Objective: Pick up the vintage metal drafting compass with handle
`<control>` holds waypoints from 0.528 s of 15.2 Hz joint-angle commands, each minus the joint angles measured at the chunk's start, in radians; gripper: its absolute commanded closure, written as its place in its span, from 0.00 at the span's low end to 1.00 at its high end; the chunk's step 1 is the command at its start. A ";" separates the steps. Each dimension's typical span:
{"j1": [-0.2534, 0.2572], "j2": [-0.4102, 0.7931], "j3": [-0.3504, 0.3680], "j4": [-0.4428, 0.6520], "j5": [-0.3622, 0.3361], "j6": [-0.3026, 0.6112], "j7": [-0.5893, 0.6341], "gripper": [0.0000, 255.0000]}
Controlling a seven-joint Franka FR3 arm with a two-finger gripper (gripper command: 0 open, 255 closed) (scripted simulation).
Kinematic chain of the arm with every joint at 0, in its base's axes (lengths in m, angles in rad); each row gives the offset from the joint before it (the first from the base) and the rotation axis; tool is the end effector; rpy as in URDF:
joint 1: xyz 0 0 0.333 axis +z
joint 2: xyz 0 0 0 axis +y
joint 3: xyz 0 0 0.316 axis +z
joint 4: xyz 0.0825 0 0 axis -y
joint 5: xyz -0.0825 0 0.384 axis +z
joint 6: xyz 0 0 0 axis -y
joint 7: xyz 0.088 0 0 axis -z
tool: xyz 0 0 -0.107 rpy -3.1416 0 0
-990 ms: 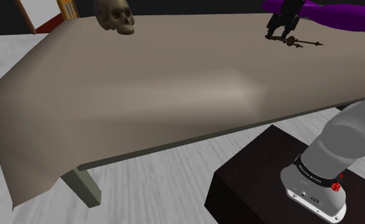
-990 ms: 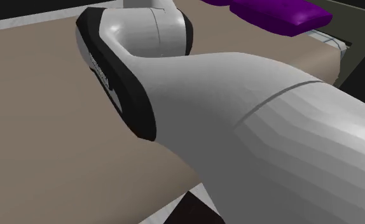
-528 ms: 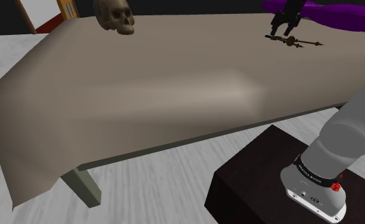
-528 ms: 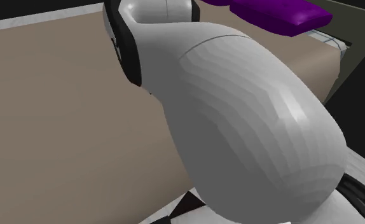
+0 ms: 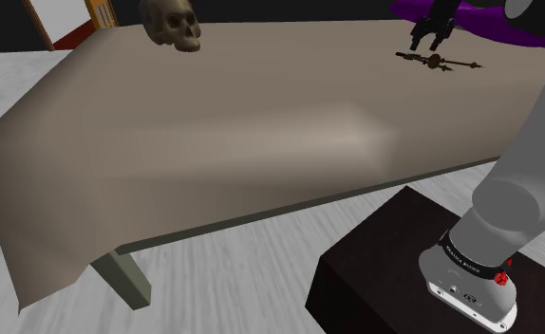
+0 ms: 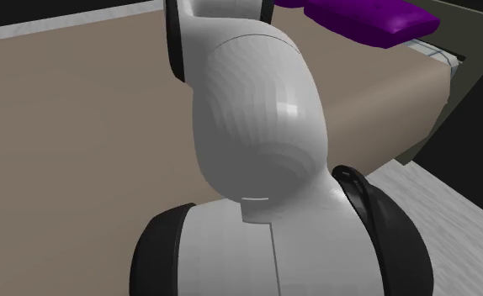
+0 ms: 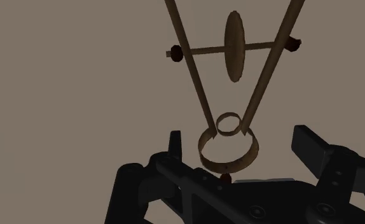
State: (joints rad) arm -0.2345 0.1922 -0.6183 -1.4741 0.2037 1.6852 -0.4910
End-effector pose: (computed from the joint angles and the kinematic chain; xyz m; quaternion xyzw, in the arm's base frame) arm 0.4431 -0.4263 0.5874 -0.9817 0.1826 -0.0499 0.0193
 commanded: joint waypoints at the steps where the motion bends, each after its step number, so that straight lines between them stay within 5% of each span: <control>1: 0.001 0.004 0.001 -0.019 0.002 0.022 -0.003 0.00; 7: 0.008 -0.005 0.003 -0.091 -0.002 0.087 -0.006 0.00; 8: 0.007 -0.003 0.003 -0.088 0.000 0.086 -0.007 1.00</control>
State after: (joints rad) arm -0.2268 0.1885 -0.6153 -1.5606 0.2030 1.7685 -0.4973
